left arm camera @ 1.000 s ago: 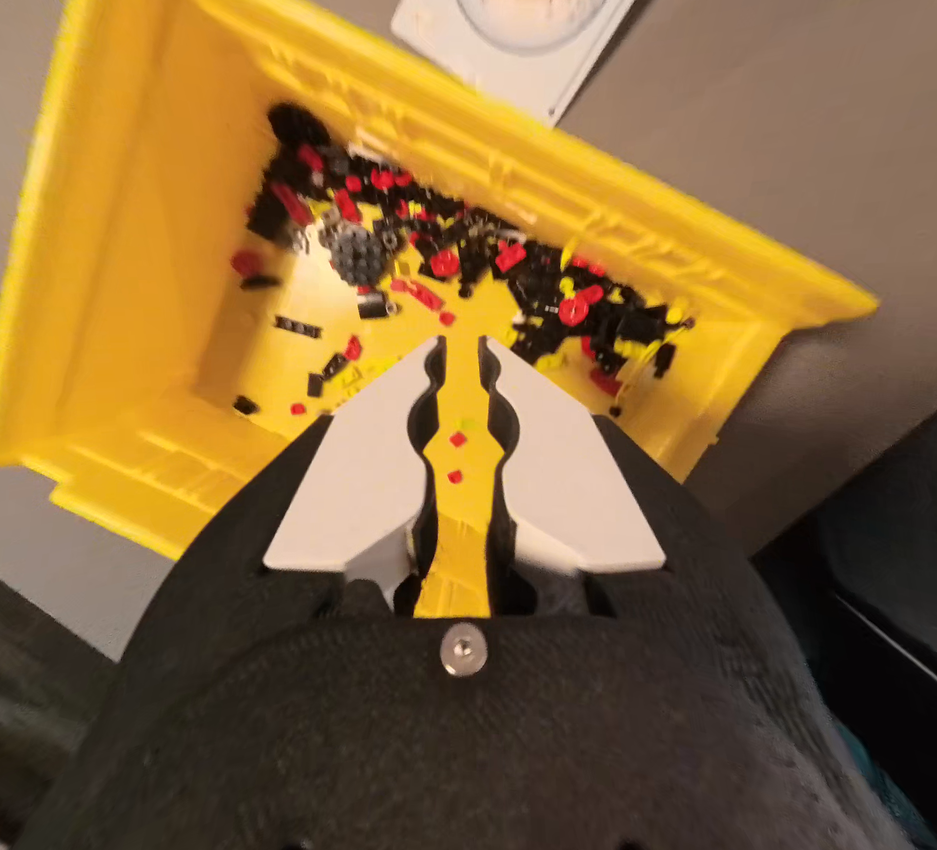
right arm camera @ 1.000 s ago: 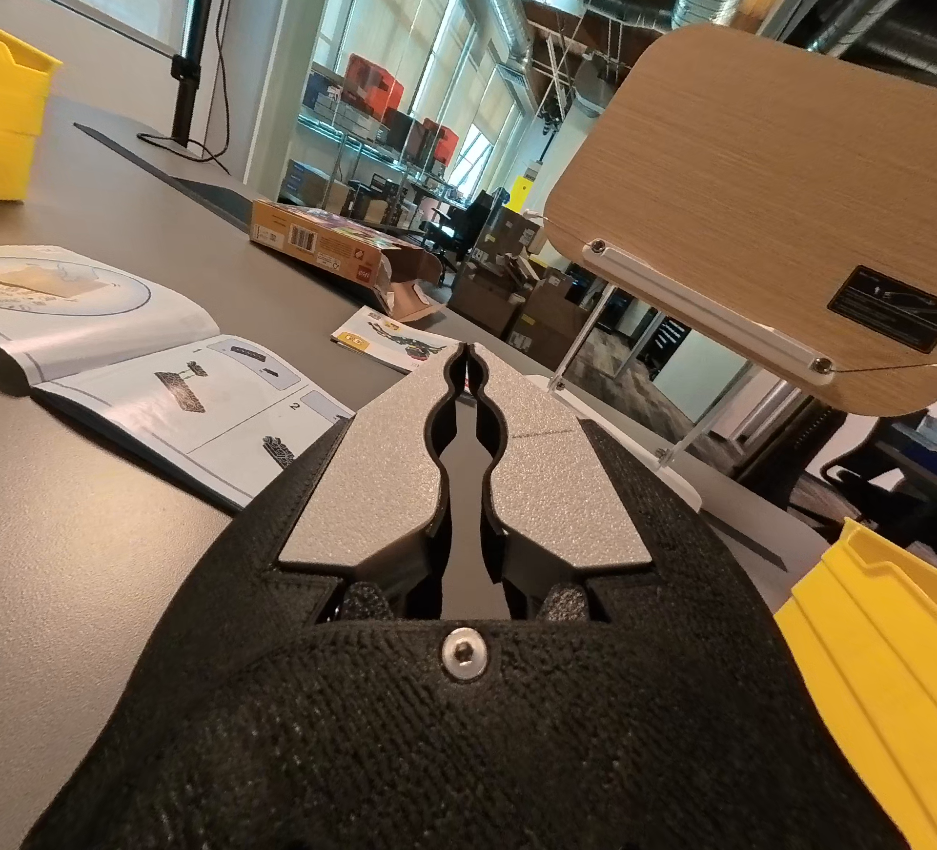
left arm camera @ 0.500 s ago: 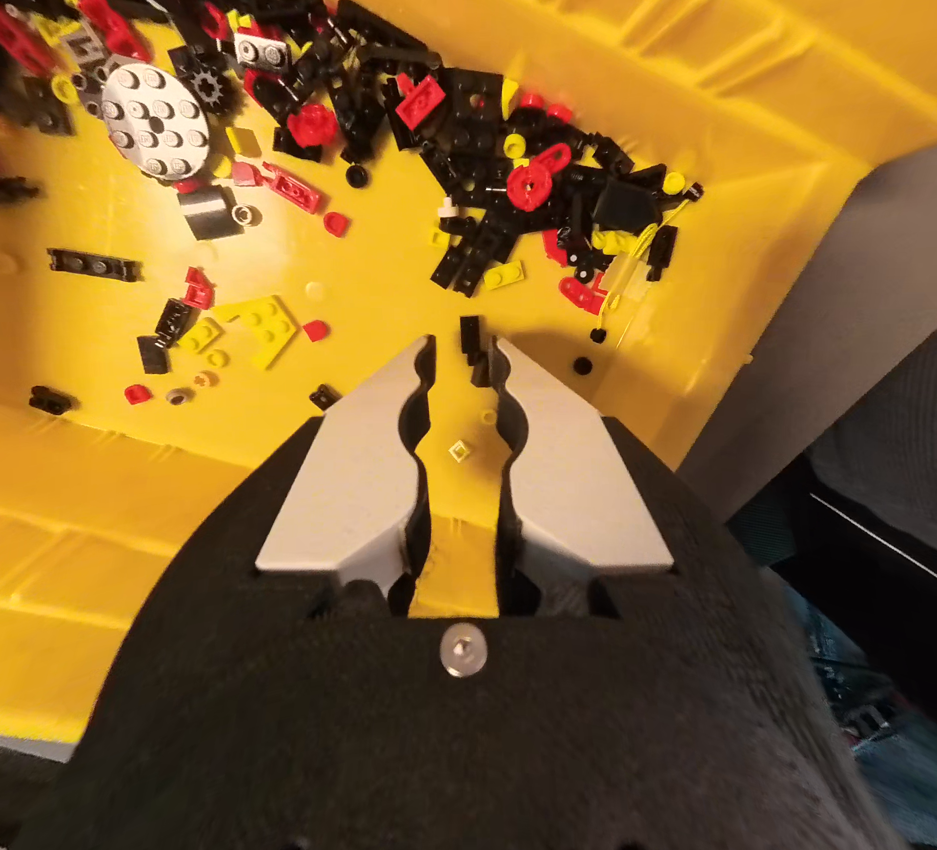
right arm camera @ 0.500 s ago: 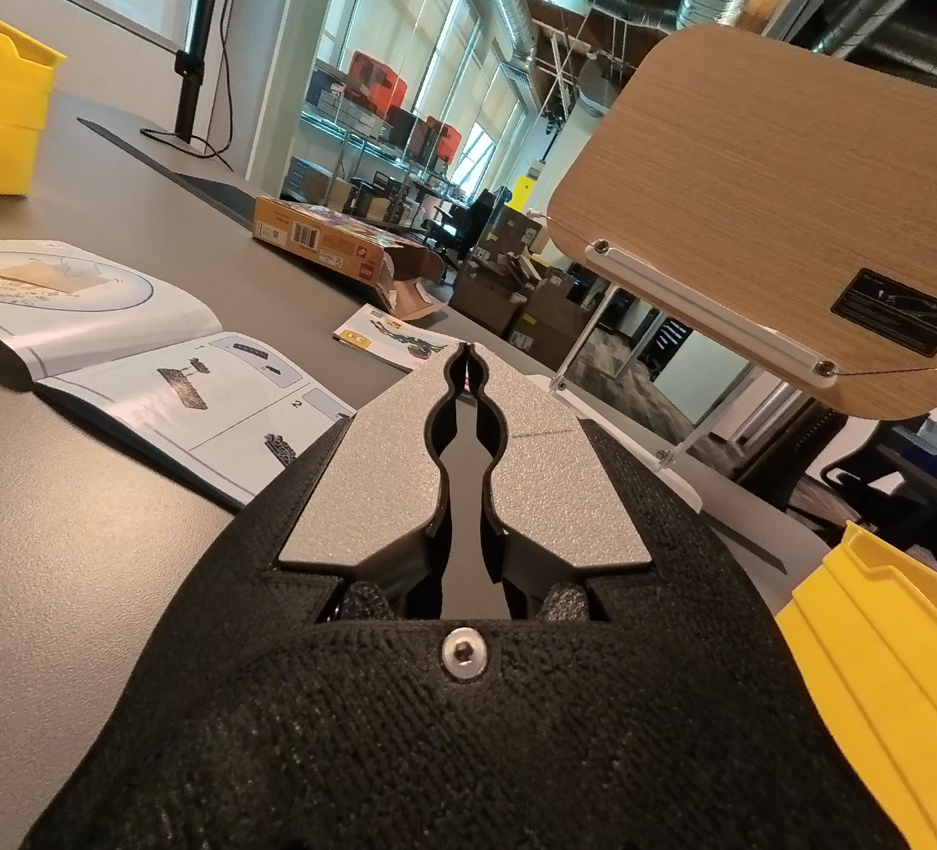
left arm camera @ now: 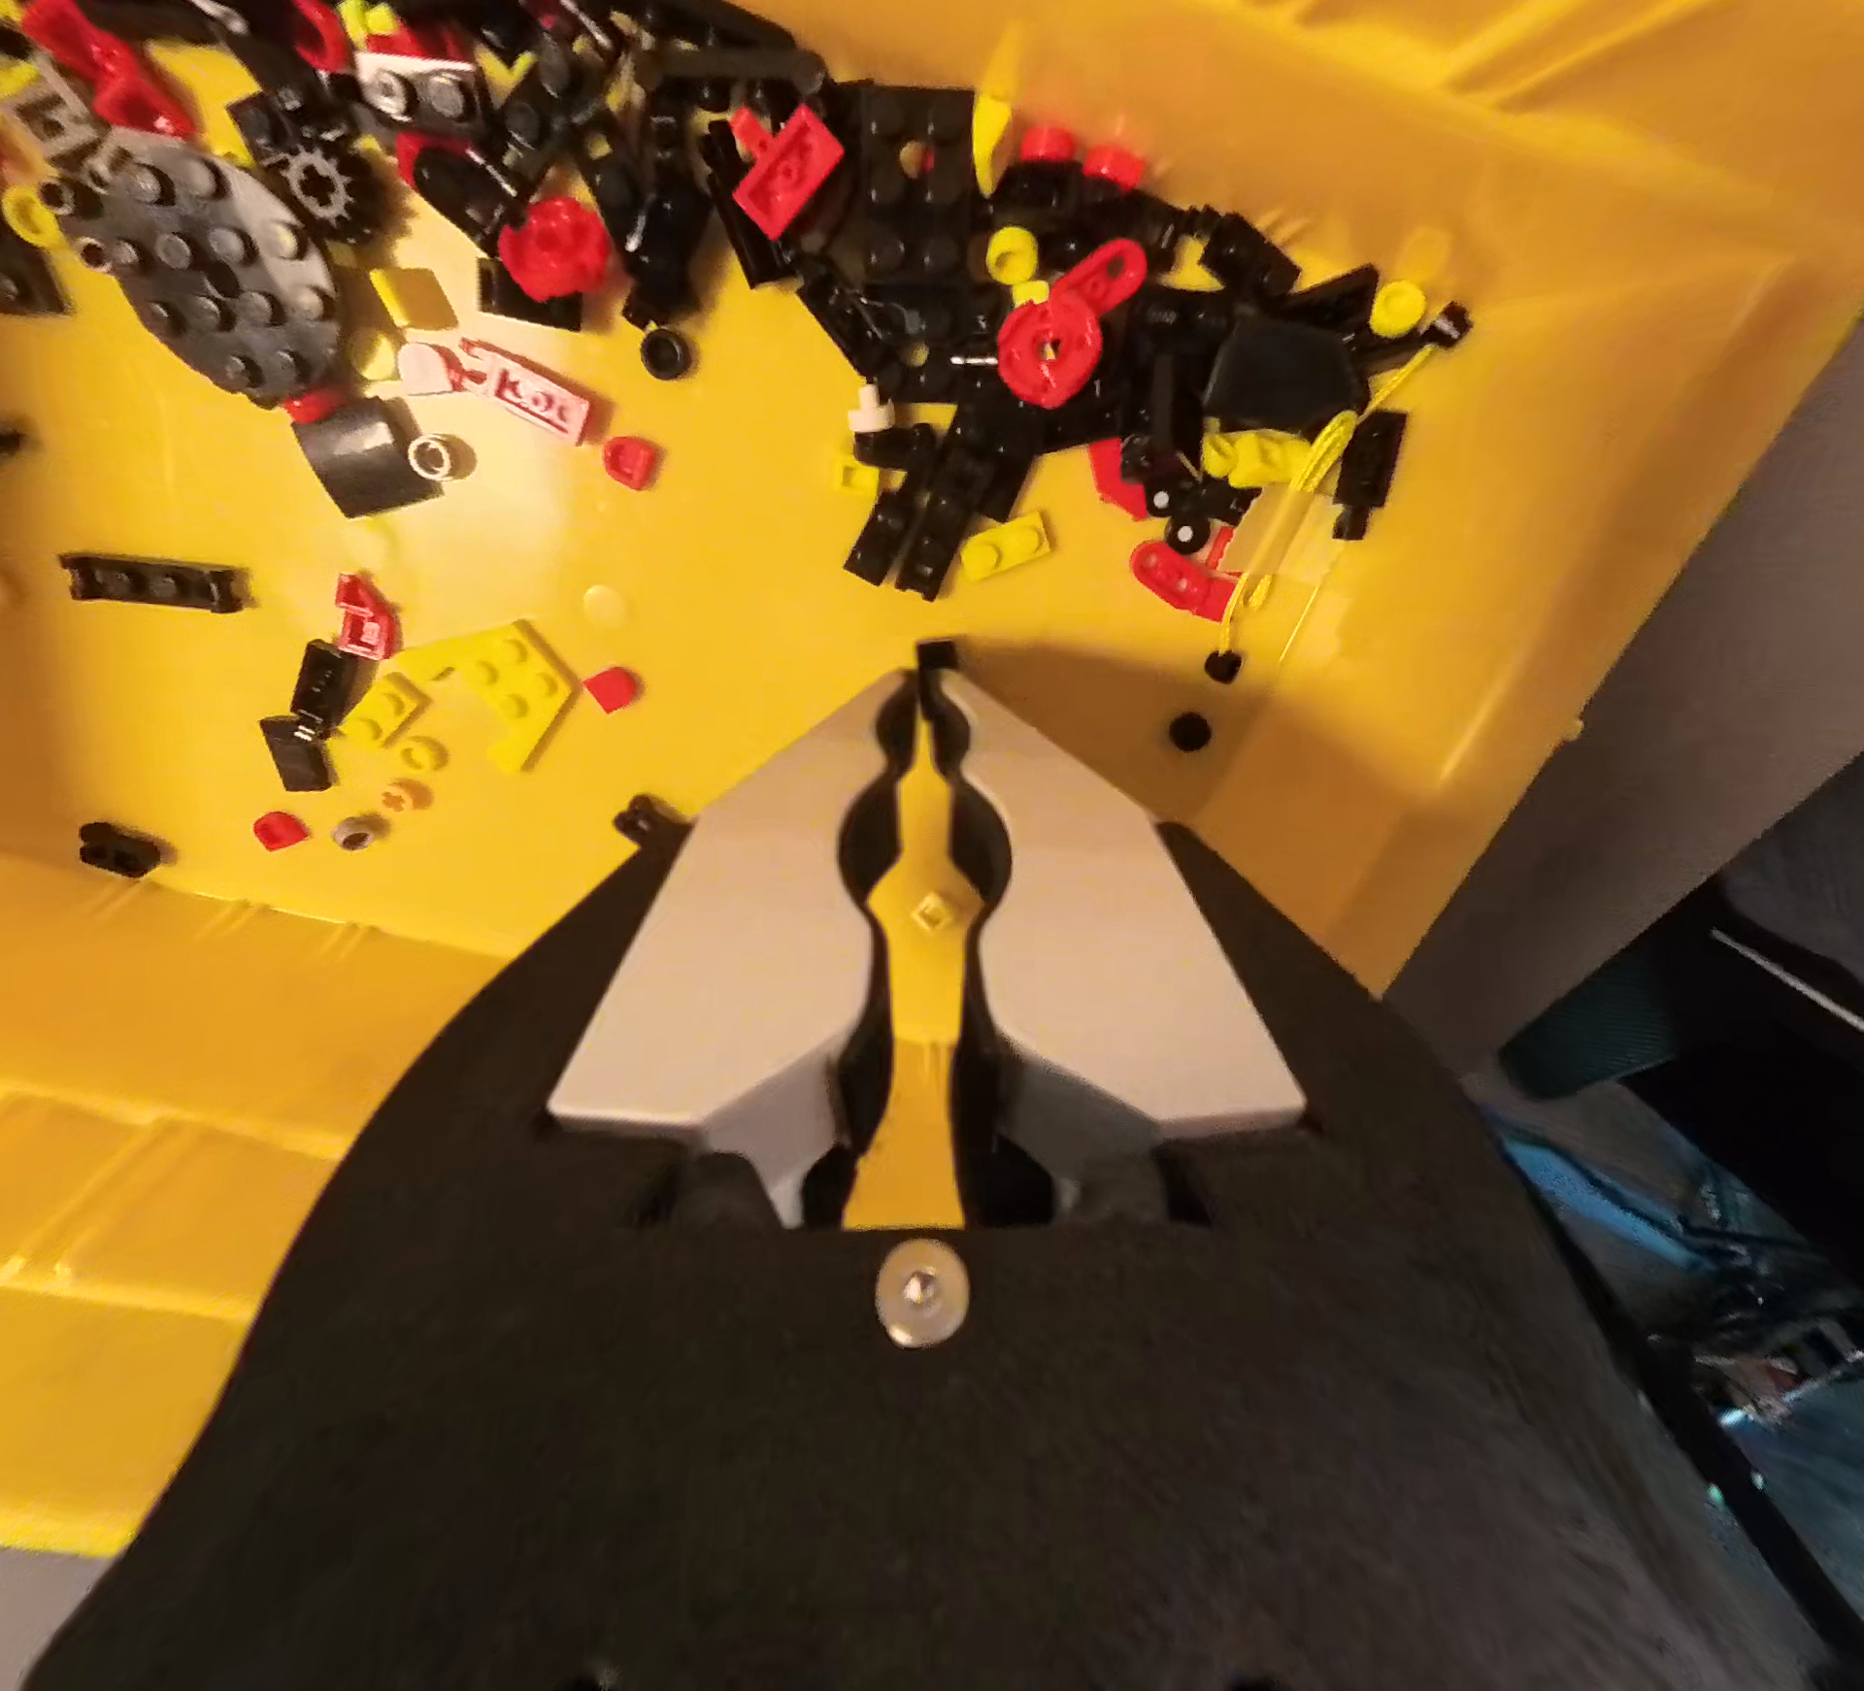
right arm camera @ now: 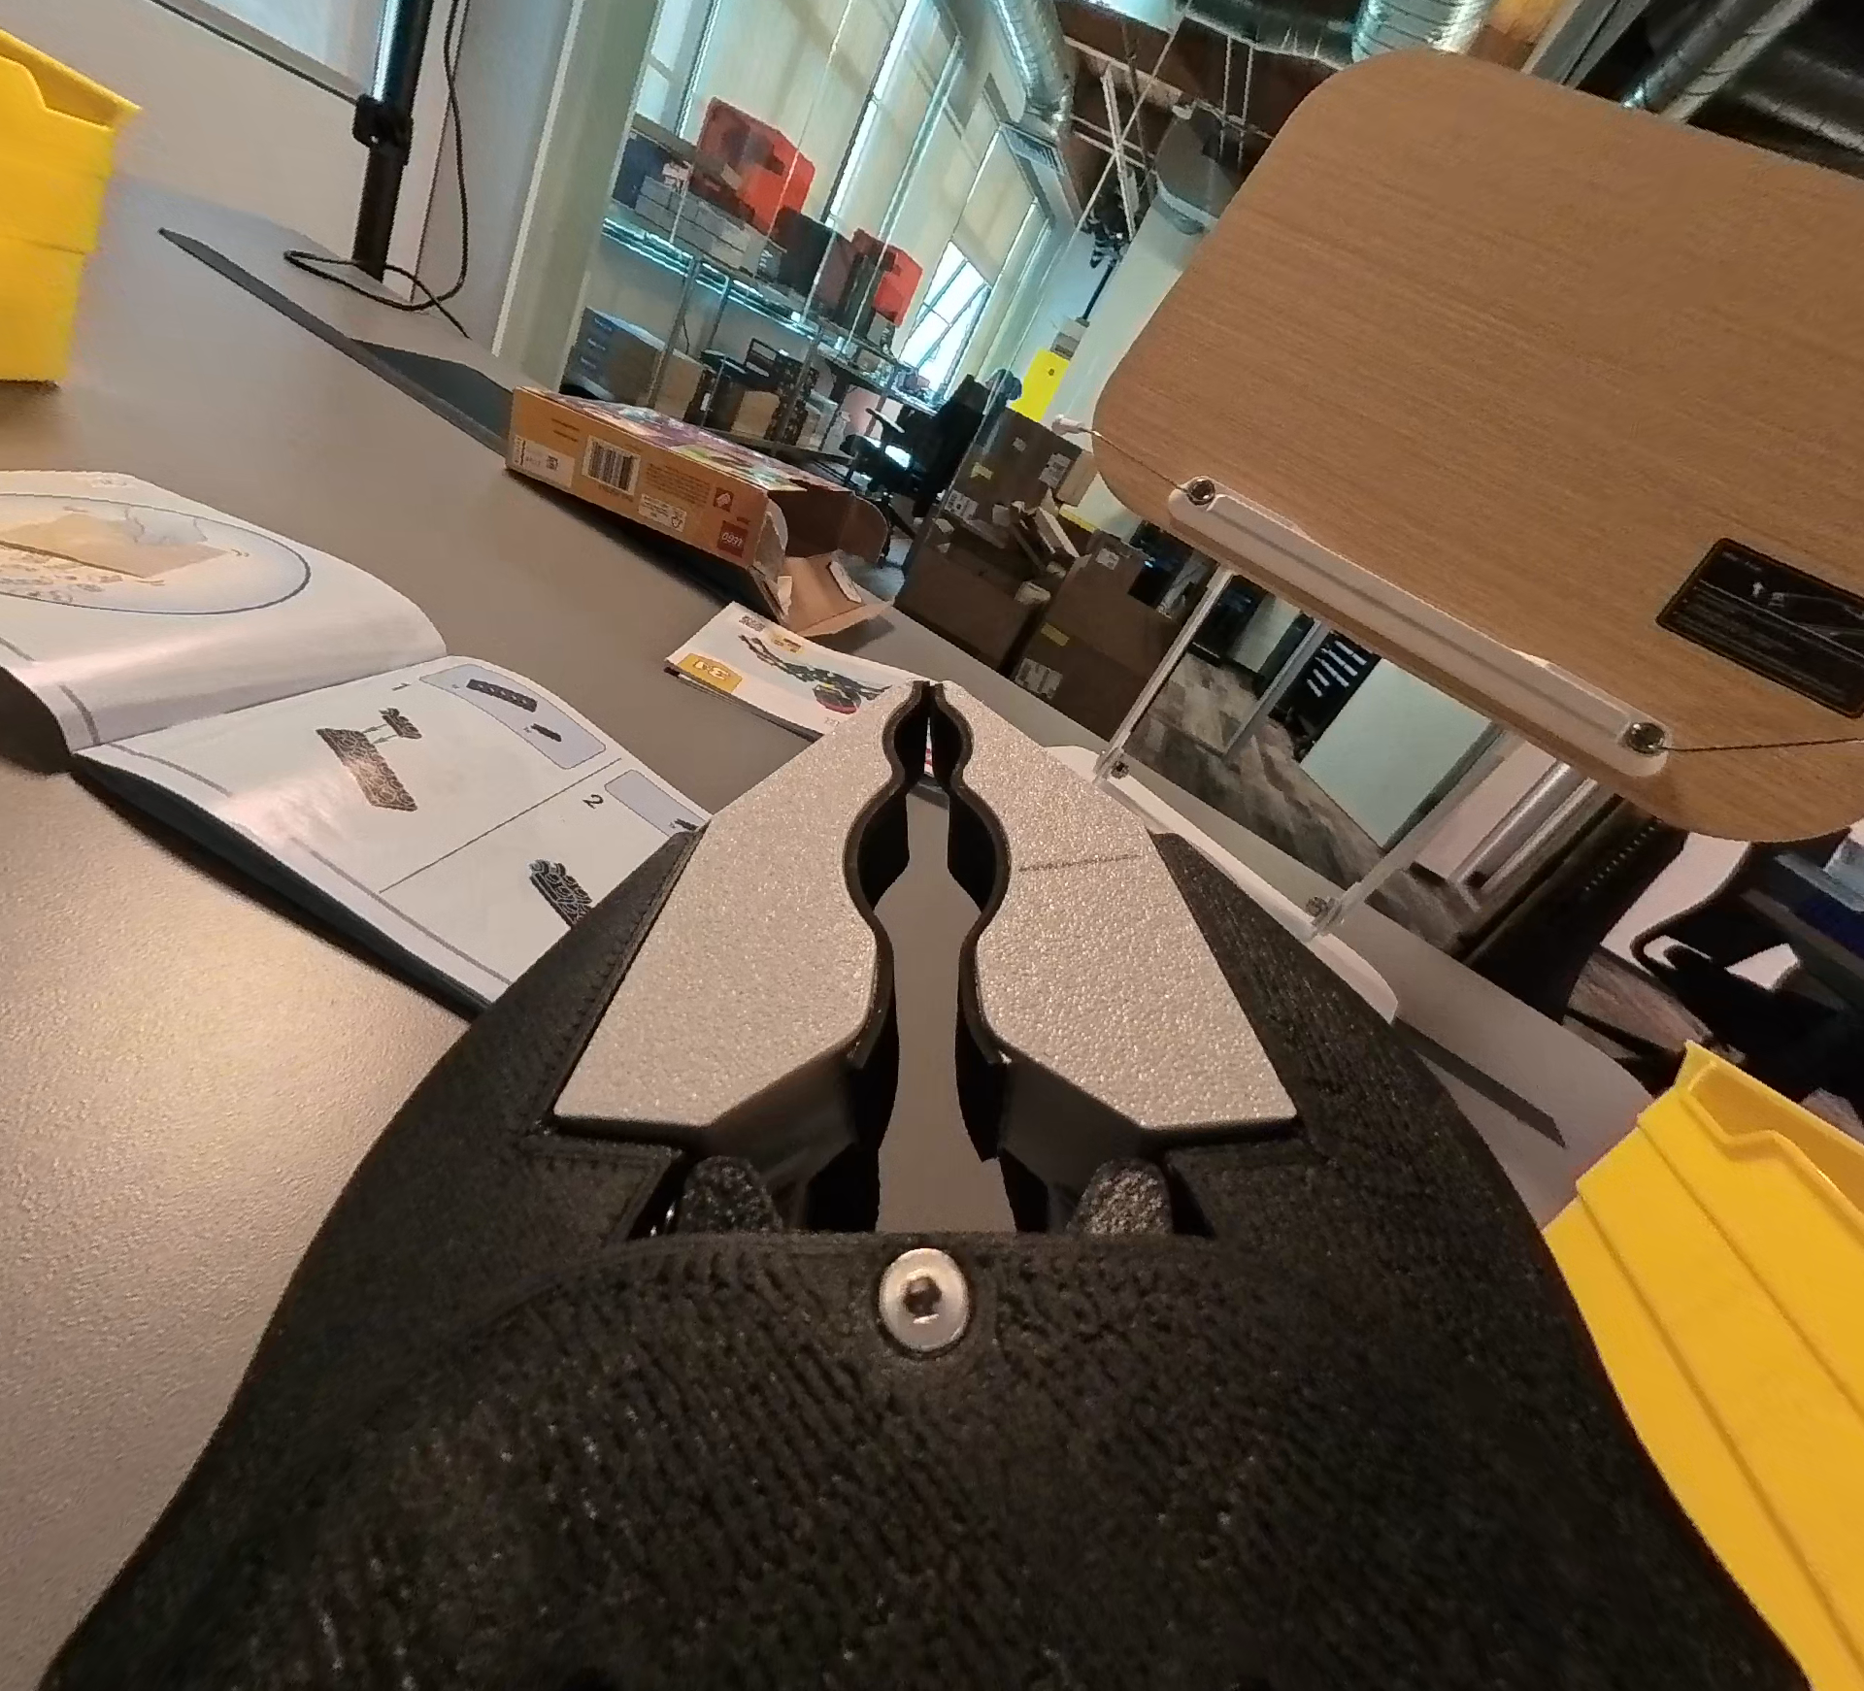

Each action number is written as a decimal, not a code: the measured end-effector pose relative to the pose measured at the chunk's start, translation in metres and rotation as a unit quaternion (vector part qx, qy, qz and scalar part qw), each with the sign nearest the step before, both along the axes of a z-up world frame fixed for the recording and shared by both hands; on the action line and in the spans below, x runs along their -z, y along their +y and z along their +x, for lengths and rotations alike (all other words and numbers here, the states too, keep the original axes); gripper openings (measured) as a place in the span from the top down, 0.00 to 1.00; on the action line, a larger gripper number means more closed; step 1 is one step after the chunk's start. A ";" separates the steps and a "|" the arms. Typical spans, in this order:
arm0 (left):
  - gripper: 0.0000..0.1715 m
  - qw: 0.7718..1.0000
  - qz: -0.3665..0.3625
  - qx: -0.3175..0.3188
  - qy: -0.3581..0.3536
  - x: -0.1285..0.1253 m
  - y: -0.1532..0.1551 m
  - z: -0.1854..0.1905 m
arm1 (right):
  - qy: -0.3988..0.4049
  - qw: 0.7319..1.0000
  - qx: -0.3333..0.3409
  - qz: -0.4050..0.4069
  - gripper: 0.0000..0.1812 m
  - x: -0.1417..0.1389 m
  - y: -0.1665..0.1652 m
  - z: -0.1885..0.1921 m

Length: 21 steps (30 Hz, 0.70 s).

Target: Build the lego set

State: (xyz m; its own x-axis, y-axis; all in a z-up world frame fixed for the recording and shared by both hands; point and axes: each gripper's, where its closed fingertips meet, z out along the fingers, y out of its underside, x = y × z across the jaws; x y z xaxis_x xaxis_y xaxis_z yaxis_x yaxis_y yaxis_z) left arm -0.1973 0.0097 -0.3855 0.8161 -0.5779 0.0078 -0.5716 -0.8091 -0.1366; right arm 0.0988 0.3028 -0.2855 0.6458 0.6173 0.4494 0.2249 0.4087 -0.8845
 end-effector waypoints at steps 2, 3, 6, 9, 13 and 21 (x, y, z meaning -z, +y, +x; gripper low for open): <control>1.00 1.000 0.000 0.018 0.011 0.000 -0.002 0.000 | 0.000 1.000 0.001 0.000 1.00 0.000 0.000 0.000; 1.00 0.999 0.009 0.022 0.024 -0.001 0.000 -0.002 | 0.000 1.000 0.001 0.000 1.00 0.000 0.000 0.000; 1.00 0.996 0.086 0.006 0.037 -0.023 0.021 0.000 | 0.002 1.000 0.002 -0.001 1.00 0.000 0.000 0.000; 1.00 0.971 0.236 -0.027 0.028 -0.077 0.057 0.014 | 0.002 1.000 0.002 -0.001 1.00 0.000 0.000 0.000; 1.00 0.934 0.351 0.029 -0.064 -0.144 0.081 0.078 | 0.002 1.000 0.002 -0.001 1.00 0.000 0.001 0.000; 1.00 0.955 0.221 0.172 -0.094 -0.110 0.123 0.177 | 0.008 1.000 -0.003 -0.004 1.00 -0.001 -0.001 0.001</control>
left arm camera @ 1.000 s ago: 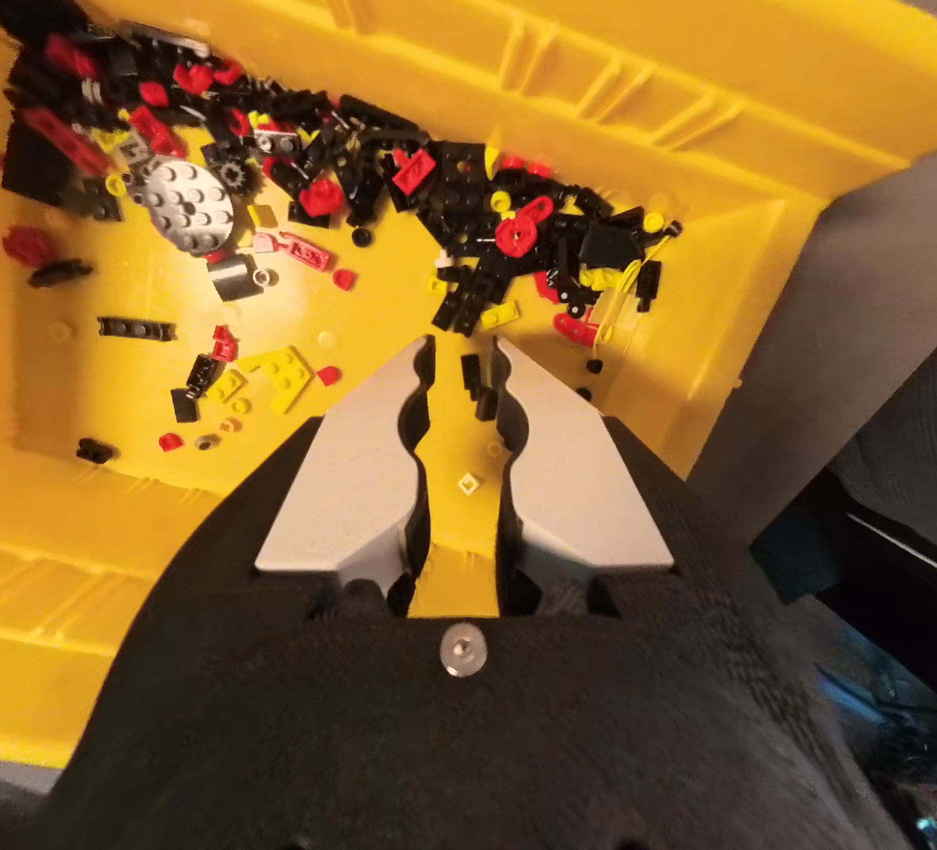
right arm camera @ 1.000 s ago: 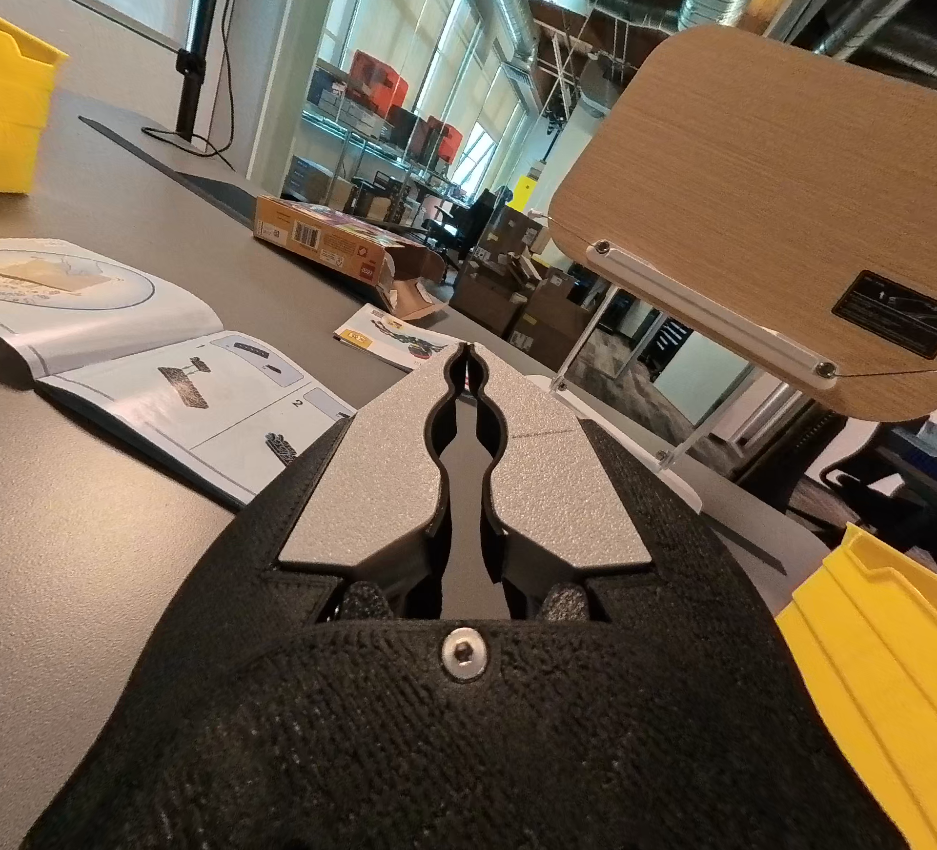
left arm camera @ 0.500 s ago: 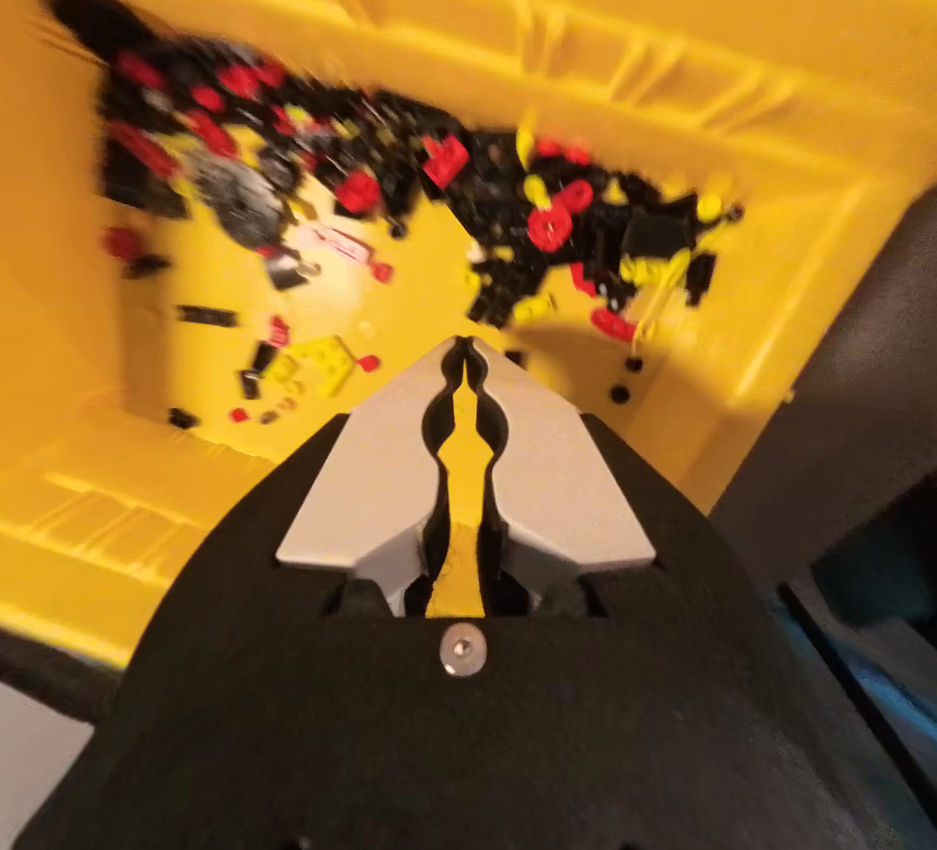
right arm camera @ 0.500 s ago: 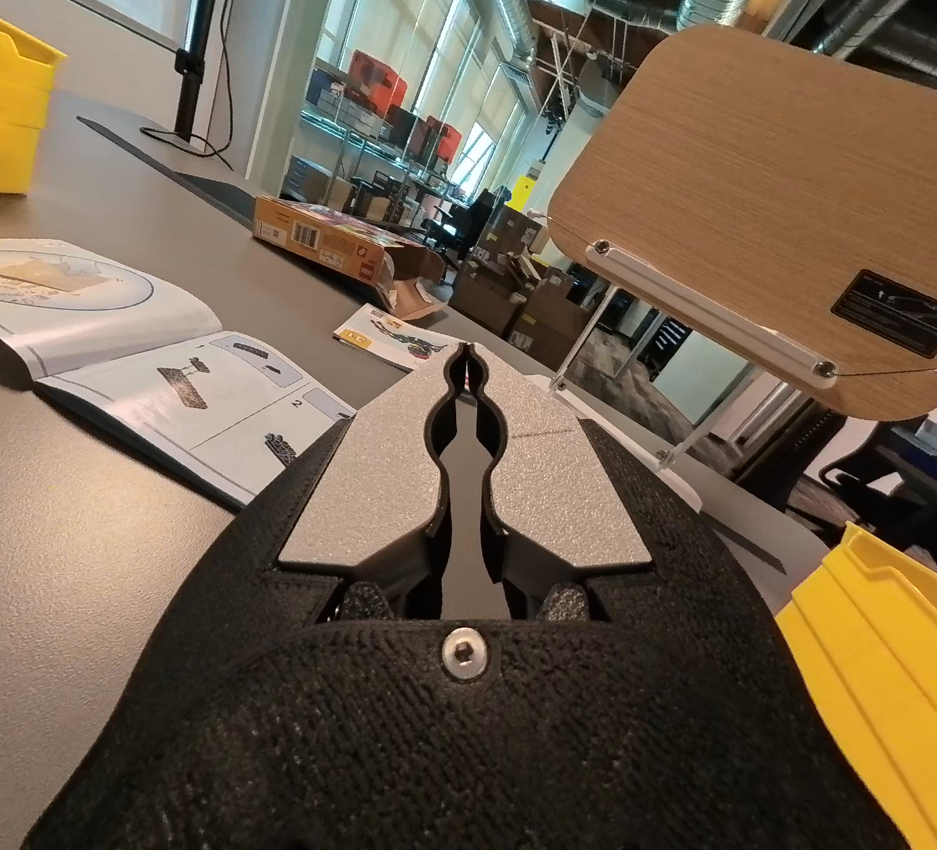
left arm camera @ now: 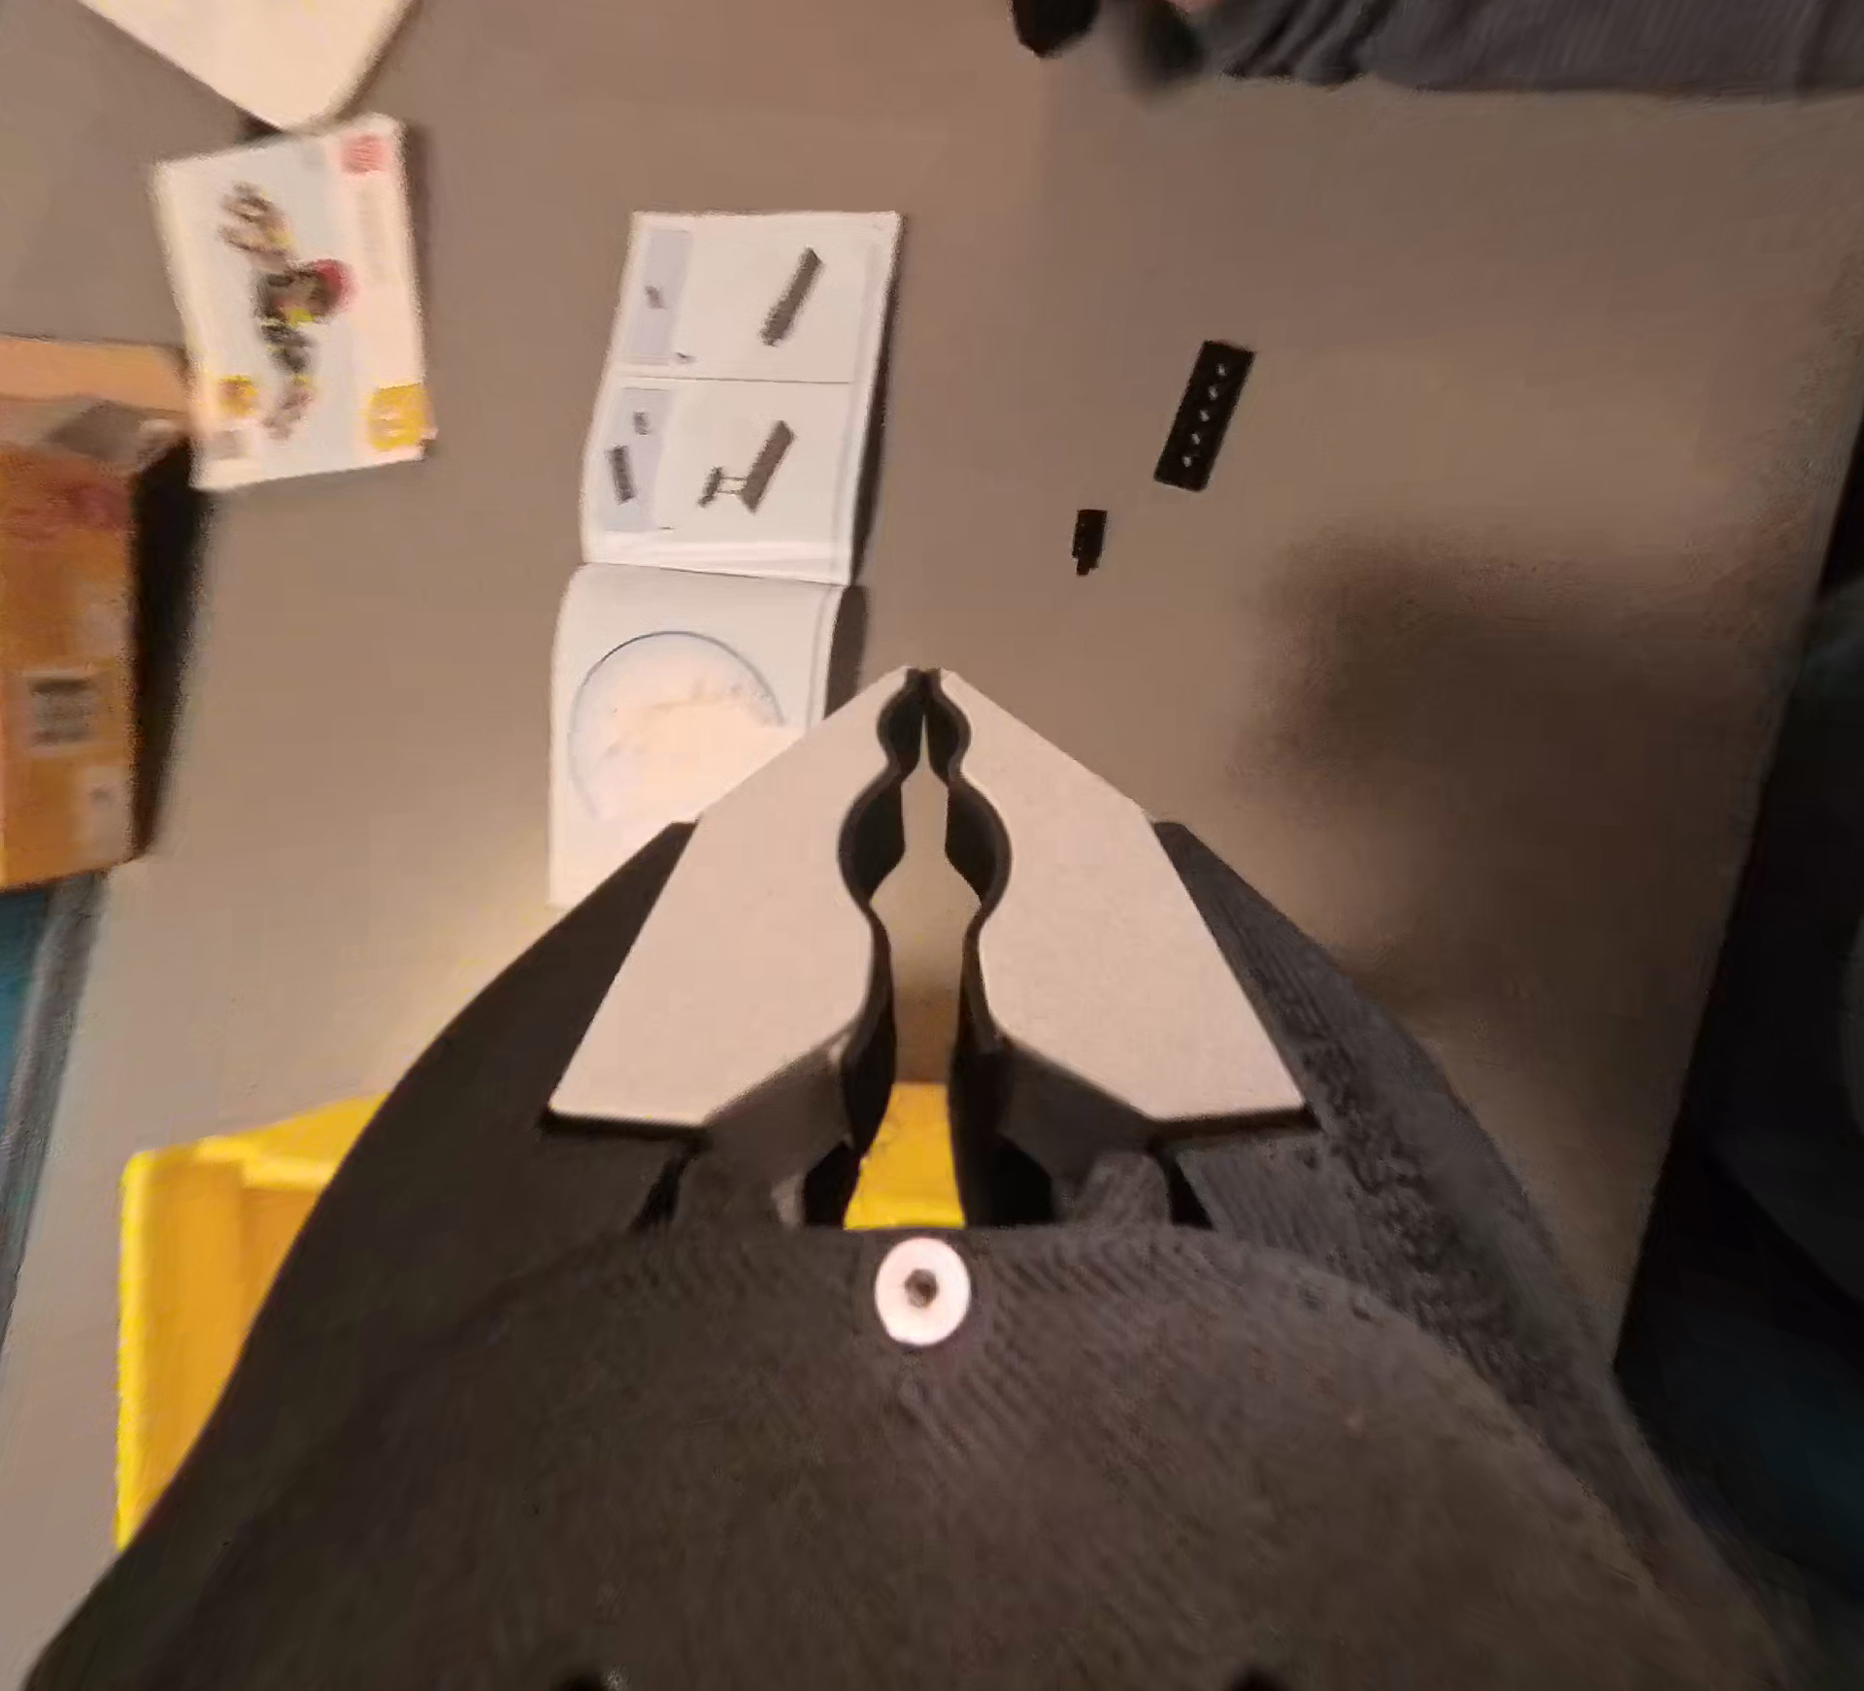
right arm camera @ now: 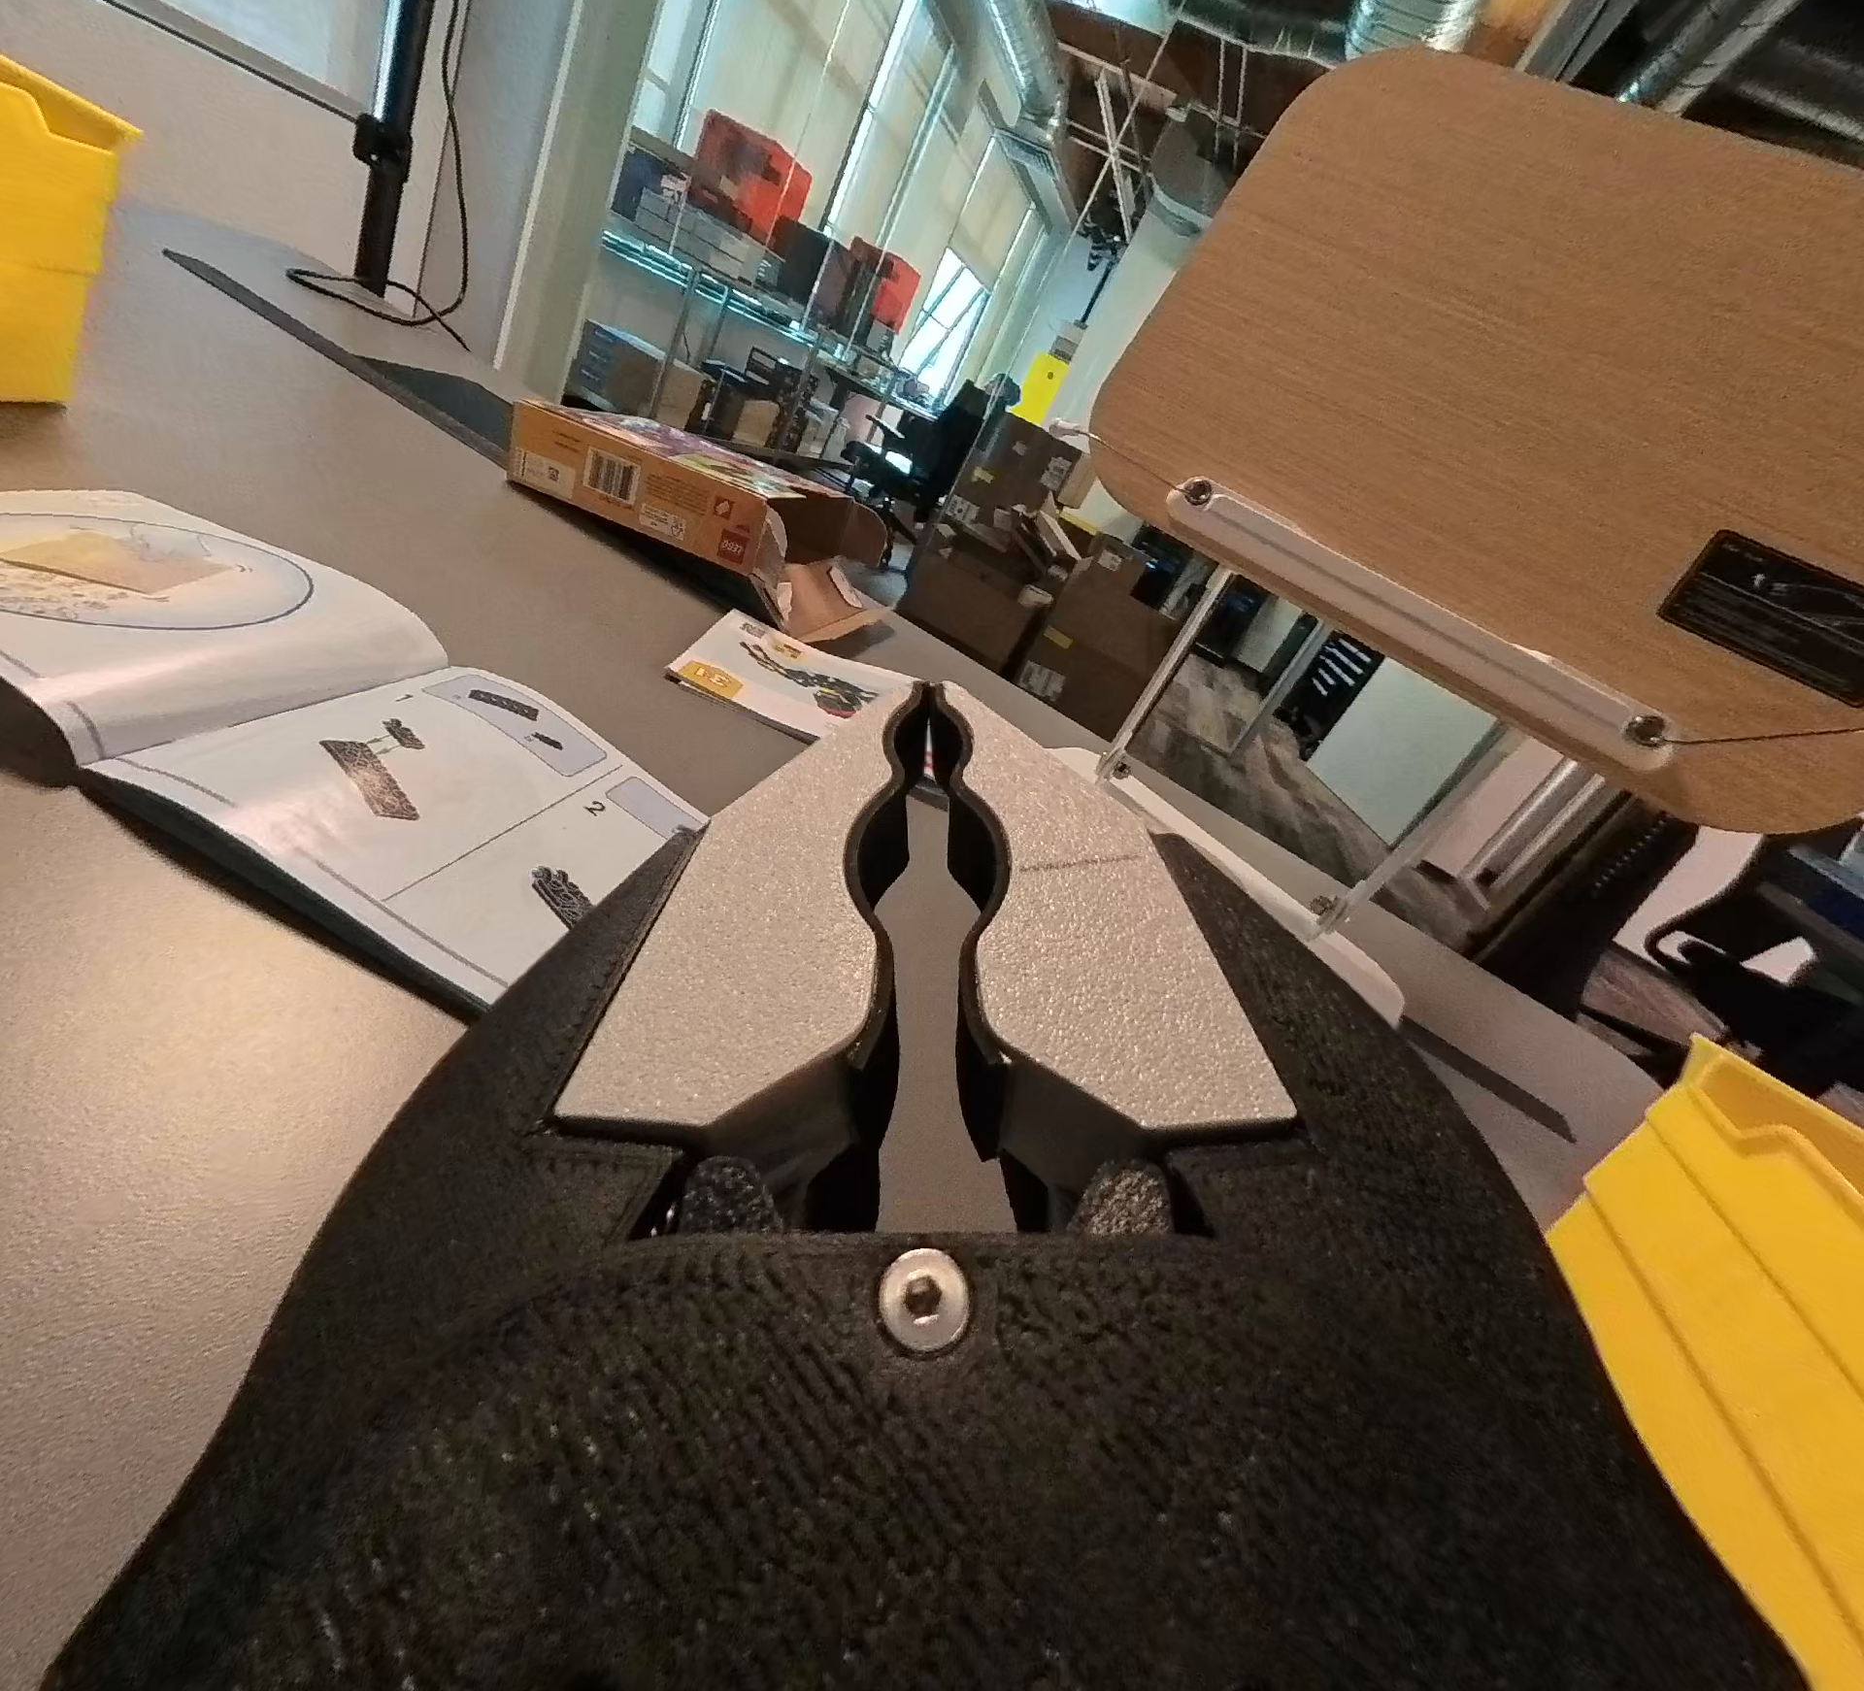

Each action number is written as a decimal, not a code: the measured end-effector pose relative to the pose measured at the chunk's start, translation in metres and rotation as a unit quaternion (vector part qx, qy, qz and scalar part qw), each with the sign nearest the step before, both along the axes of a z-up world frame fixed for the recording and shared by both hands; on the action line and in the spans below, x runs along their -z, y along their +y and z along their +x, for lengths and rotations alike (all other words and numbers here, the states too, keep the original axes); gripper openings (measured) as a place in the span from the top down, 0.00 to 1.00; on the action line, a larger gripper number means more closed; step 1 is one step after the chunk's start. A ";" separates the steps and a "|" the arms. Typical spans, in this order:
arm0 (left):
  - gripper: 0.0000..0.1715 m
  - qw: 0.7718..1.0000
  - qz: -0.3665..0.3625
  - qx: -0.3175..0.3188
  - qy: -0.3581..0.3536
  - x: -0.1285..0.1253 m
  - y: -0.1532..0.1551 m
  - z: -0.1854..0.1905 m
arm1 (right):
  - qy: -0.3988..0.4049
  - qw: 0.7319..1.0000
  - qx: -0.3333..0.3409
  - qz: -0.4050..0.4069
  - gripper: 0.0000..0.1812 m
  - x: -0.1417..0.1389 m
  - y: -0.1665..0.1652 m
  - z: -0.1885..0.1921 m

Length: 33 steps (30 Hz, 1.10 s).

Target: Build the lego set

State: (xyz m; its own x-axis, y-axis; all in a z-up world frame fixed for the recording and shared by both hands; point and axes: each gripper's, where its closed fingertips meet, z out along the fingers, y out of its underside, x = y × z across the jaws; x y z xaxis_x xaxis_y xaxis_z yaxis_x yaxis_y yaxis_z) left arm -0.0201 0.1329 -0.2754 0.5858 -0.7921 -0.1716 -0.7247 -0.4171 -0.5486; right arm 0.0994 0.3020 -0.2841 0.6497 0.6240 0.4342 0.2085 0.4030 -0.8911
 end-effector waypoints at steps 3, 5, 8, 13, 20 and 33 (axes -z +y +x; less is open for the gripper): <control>1.00 0.997 -0.059 0.015 0.048 0.033 0.009 0.008 | 0.003 1.000 -0.008 0.000 1.00 -0.001 -0.002 0.000; 1.00 0.995 -0.082 0.004 0.062 0.040 0.007 0.003 | 0.008 1.000 -0.011 -0.003 1.00 -0.001 -0.002 0.001; 1.00 0.995 -0.064 -0.040 0.067 0.023 -0.004 -0.020 | 0.015 1.000 -0.012 -0.008 1.00 -0.002 -0.002 0.002; 0.80 0.976 -0.050 -0.173 0.121 -0.002 -0.054 -0.105 | 0.011 1.000 -0.008 -0.007 1.00 -0.002 0.000 0.001; 0.79 0.961 -0.180 -0.194 0.080 0.060 -0.114 -0.158 | 0.004 1.000 -0.008 -0.002 1.00 -0.001 -0.002 -0.001; 0.85 0.952 -0.205 -0.202 0.102 0.115 -0.131 -0.173 | 0.001 1.000 -0.009 -0.002 1.00 0.000 -0.002 -0.002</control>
